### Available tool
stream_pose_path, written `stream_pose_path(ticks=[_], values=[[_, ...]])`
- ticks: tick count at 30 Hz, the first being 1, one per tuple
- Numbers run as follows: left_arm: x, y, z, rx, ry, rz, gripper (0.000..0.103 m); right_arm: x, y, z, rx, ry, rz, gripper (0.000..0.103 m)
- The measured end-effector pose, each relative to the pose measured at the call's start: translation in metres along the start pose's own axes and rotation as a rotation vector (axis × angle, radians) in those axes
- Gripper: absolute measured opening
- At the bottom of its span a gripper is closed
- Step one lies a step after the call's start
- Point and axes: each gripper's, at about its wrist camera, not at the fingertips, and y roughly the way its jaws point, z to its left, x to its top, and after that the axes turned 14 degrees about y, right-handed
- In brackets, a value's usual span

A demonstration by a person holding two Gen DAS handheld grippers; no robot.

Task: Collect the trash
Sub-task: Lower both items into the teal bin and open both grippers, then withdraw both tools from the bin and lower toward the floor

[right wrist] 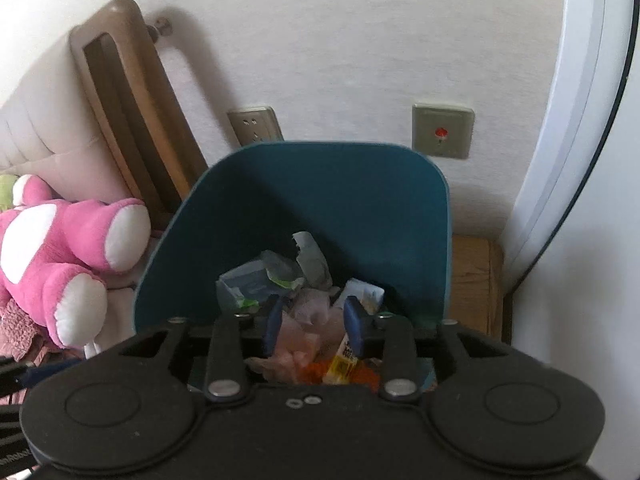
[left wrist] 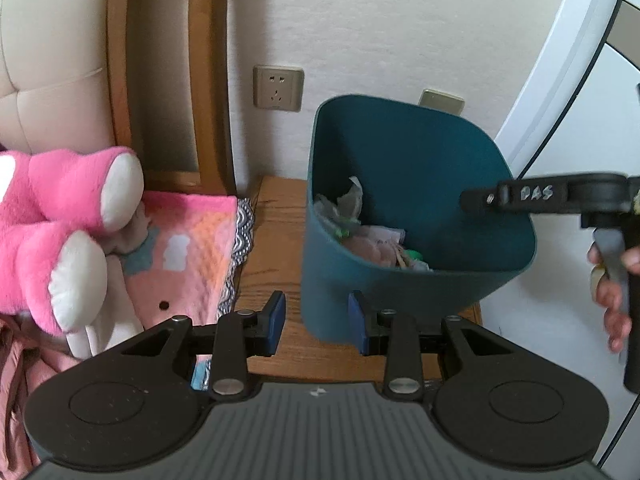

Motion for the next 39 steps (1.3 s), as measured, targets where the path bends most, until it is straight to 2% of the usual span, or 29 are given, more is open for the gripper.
stream_pose_path(ticks=[8, 13, 18, 21, 22, 23, 26, 29, 36, 39], values=[[-0.028, -0.005, 0.001, -0.014, 0.042, 0.006, 0.033, -0.029, -0.042, 0.003, 0.049, 0.009, -0.071, 0.038], [-0.048, -0.011, -0.001, -0.05, 0.127, -0.025, 0.035, -0.07, -0.078, 0.009, 0.044, 0.019, -0.117, 0.041], [-0.077, -0.01, 0.003, -0.097, 0.187, -0.025, 0.04, -0.12, -0.102, 0.009, 0.025, 0.056, -0.114, 0.047], [-0.096, -0.005, 0.004, -0.12, 0.22, -0.02, 0.054, -0.151, -0.104, 0.006, 0.006, 0.087, -0.1, 0.051], [-0.102, -0.002, 0.004, -0.124, 0.229, -0.018, 0.063, -0.161, -0.101, 0.005, -0.006, 0.091, -0.092, 0.052], [-0.108, 0.001, 0.004, -0.13, 0.236, -0.016, 0.069, -0.17, -0.096, 0.004, -0.016, 0.098, -0.08, 0.054], [-0.128, 0.017, 0.001, -0.132, 0.251, -0.005, 0.076, -0.194, -0.072, -0.004, -0.009, 0.123, -0.022, 0.057], [-0.155, 0.04, -0.003, -0.12, 0.242, 0.002, 0.089, -0.215, -0.035, -0.015, 0.012, 0.109, 0.041, 0.061], [-0.231, 0.143, -0.024, -0.109, 0.161, 0.091, 0.09, -0.266, 0.086, -0.054, 0.002, 0.097, 0.141, 0.066], [-0.268, 0.196, -0.041, -0.117, 0.166, 0.134, 0.09, -0.294, 0.142, -0.074, -0.005, 0.092, 0.166, 0.067]])
